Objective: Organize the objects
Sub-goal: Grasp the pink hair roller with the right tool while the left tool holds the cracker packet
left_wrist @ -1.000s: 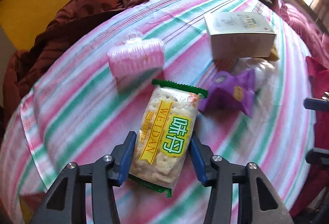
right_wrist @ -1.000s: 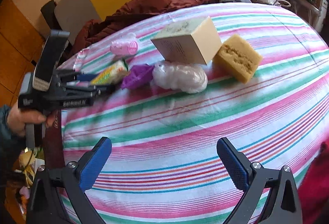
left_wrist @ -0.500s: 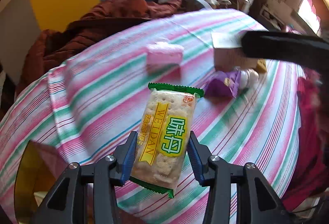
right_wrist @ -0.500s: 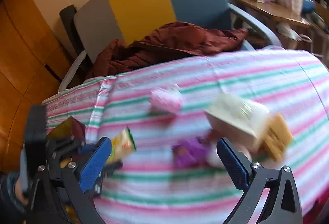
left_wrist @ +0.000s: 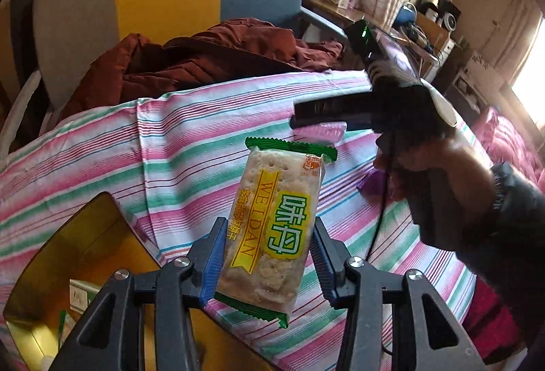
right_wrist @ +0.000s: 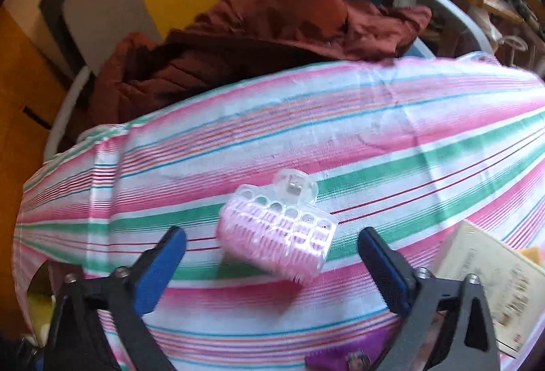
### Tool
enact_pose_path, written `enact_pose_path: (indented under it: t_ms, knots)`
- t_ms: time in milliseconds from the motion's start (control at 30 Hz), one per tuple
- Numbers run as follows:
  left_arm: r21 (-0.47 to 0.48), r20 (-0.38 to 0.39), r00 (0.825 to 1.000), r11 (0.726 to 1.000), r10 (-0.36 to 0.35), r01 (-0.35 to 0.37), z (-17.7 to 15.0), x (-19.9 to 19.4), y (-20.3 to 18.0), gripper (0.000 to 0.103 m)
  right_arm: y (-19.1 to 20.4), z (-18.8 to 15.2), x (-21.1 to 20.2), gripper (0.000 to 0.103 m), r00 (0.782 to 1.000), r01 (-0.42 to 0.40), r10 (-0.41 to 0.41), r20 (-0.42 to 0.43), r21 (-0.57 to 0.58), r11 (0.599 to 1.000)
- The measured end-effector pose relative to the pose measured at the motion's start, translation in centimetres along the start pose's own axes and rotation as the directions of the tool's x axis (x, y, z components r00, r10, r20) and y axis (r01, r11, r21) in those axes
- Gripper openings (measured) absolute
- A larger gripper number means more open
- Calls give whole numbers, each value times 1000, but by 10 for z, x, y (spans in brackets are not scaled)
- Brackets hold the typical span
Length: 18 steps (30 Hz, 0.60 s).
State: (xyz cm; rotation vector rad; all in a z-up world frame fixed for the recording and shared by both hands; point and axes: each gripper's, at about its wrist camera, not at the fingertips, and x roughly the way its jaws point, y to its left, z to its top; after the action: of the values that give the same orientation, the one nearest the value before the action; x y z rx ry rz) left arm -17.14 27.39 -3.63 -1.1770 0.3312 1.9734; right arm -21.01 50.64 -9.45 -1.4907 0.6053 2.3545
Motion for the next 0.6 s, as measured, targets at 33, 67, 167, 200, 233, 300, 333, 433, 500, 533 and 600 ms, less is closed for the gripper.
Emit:
enact_pose_path:
  t_ms: [33,67,167,200,233,300,333,433,500,533,600]
  knots:
    - [-10,4,1000,1000,-1,2,0,0,1,48,2,-1,1,70,1000,21,-21,6,-21,1000]
    - [-17,10,1000,1000,-1,2,-1,-2,2,48,2,-2,3,70,1000,7,-7,5,-29,1000]
    - [-34,23,1000,999,3,-2,-3,-8,5,48,-3,-7,-4,70,999,-33,33,22,-21,999]
    - [-44,26,1000,999,2,-1,-4,-11,6,48,-3,-10,-7,70,999,-39,40,24,-29,999]
    - [-57,30,1000,998,-3,5,-4,-14,9,48,-4,-13,-10,70,998,-47,48,27,-36,998]
    - [-87,48,999,996,1,3,-4,-24,14,48,-1,-22,-20,70,996,-81,83,38,-54,995]
    - [-98,58,998,995,6,0,-4,-30,17,48,2,-27,-27,70,994,-97,100,45,-68,993]
    - [-144,102,995,990,15,-1,-3,-55,27,48,15,-49,-51,70,986,-146,154,63,-126,981]
    - [-178,137,990,984,29,-4,-5,-76,36,48,23,-62,-61,70,981,-170,183,69,-157,973]
    - [-193,152,988,981,37,-7,-7,-86,41,48,29,-70,-68,70,978,-180,195,72,-176,968]
    - [-224,184,981,974,61,-18,-14,-109,51,48,38,-85,-80,70,972,-203,223,76,-212,956]
